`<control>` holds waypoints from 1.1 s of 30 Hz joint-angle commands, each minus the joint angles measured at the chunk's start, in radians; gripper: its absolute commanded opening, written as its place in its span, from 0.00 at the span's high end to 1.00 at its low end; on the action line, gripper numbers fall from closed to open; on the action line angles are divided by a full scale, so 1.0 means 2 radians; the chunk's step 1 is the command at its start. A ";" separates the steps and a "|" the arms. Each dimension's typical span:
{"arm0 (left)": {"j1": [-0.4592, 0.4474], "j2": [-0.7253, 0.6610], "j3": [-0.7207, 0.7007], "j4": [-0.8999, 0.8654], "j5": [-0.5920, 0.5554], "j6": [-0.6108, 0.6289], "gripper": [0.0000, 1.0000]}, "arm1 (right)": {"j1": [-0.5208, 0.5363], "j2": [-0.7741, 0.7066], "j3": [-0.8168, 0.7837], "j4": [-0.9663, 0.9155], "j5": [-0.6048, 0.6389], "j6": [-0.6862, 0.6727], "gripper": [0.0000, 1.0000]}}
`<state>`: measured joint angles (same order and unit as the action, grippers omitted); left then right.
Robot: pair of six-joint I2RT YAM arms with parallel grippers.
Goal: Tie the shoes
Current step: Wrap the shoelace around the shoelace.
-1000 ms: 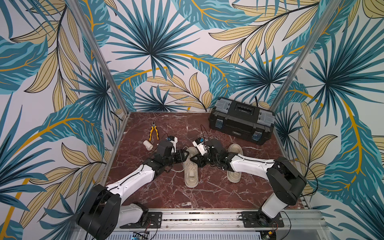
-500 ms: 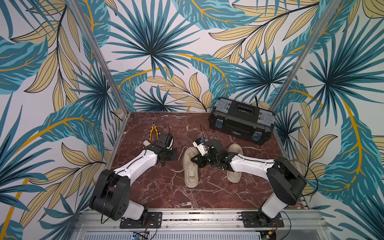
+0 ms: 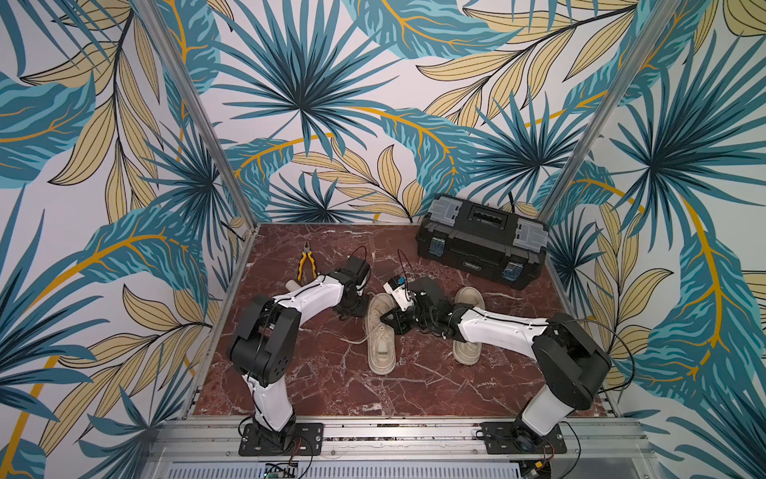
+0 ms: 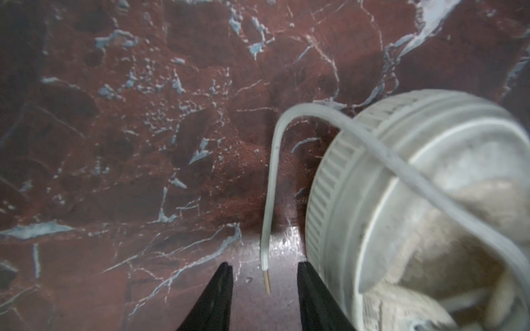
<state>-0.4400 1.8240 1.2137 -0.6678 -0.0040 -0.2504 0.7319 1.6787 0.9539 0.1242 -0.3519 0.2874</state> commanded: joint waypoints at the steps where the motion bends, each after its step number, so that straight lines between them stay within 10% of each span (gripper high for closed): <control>1: -0.002 0.016 0.028 -0.023 -0.022 0.009 0.59 | 0.004 -0.013 0.007 -0.011 0.004 -0.007 1.00; 11: -0.006 0.047 0.024 0.009 0.028 0.001 0.64 | 0.006 -0.007 0.014 -0.021 0.011 -0.010 1.00; 19: -0.005 0.043 0.010 0.028 0.010 -0.010 0.86 | 0.008 -0.003 0.020 -0.027 0.013 -0.010 1.00; 33: 0.015 -0.254 -0.095 -0.013 -0.061 -0.023 1.00 | 0.008 -0.010 0.045 -0.076 0.043 -0.003 1.00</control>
<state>-0.4107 1.4101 1.0813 -0.6312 -0.0898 -0.2886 0.7425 1.6783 1.0267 0.0162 -0.2920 0.2844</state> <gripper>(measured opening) 0.060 0.043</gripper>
